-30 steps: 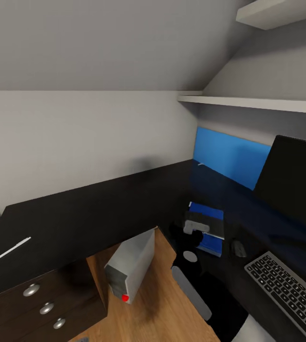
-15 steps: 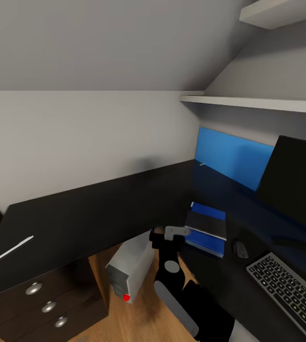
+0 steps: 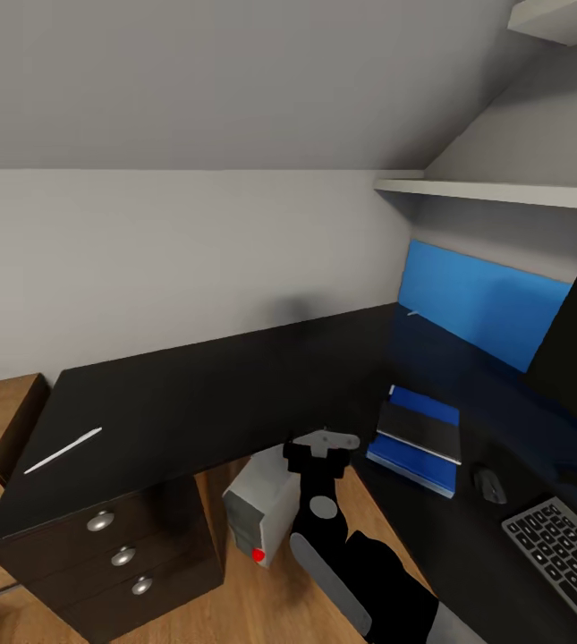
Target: In the bedroom, organize the workspace by keeping the computer under the desk, ensuring the monitor is on the desk, placing the keyboard on the desk next to the monitor, placing the mouse on the desk next to the keyboard, moving the folder from the swivel chair onto the desk next to the mouse, stacking the notebook on top of the folder with the pen on top of the notebook, and positioning the swivel chair next to the desk.
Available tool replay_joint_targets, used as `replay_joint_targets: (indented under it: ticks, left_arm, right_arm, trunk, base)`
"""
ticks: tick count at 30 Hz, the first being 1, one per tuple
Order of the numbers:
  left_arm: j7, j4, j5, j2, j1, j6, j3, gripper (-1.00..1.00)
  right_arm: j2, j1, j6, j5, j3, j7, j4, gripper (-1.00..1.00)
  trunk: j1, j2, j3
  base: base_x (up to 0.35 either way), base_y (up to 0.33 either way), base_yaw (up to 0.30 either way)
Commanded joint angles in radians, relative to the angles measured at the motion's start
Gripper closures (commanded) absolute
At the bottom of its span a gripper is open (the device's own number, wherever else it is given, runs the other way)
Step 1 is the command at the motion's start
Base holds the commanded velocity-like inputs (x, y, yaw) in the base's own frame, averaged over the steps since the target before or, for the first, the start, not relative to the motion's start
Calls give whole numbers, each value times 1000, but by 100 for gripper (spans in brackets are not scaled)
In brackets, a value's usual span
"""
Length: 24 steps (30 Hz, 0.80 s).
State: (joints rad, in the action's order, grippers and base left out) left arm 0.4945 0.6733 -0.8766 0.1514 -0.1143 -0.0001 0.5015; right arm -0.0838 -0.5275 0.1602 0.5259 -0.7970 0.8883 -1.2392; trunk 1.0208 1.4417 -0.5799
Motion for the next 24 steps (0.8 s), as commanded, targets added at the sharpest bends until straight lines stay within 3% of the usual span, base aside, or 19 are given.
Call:
replay_joint_targets:
  ticks: [1, 6, 7, 12, 13, 24]
  left_arm:
    - [8, 2, -5, 2, -1, -1, 7, -100]
    - [9, 4, -5, 1, -1, -24, 9, -100]
    - [9, 5, -5, 1, -1, -34, 10, -100]
    - [9, 4, -5, 0, -1, -38, 11, -100]
    - [9, 5, -5, 0, -2, -41, 11, -100]
    - [9, 3, -5, 0, -1, -40, 11, -100]
  right_arm:
    - [0, -1, 7, 2, -2, 6, 2, -100]
    - [0, -1, 6, 1, -6, 6, 7, -100]
    - [-1, -1, 5, -1, -49, 7, 6, -100]
    - [-2, -1, 3, -8, -105, 11, 3, -100]
    - [-2, -1, -16, -66, -157, 17, -8, -100]
    - [-1, -1, -48, -70, -159, 18, -8, -100]
  trunk:
    - [0, 1, -1]
    - [-12, -20, 8]
    - [-15, -27, 11]
    - [-35, -62, 27]
    - [-38, -69, 30]
    - [-81, -146, 65]
  base:
    - [0, 0, 17]
    - [0, 0, 7]
    - [0, 0, 0]
    - [0, 0, 0]
    - [0, 0, 8]
    - [0, 0, 216]
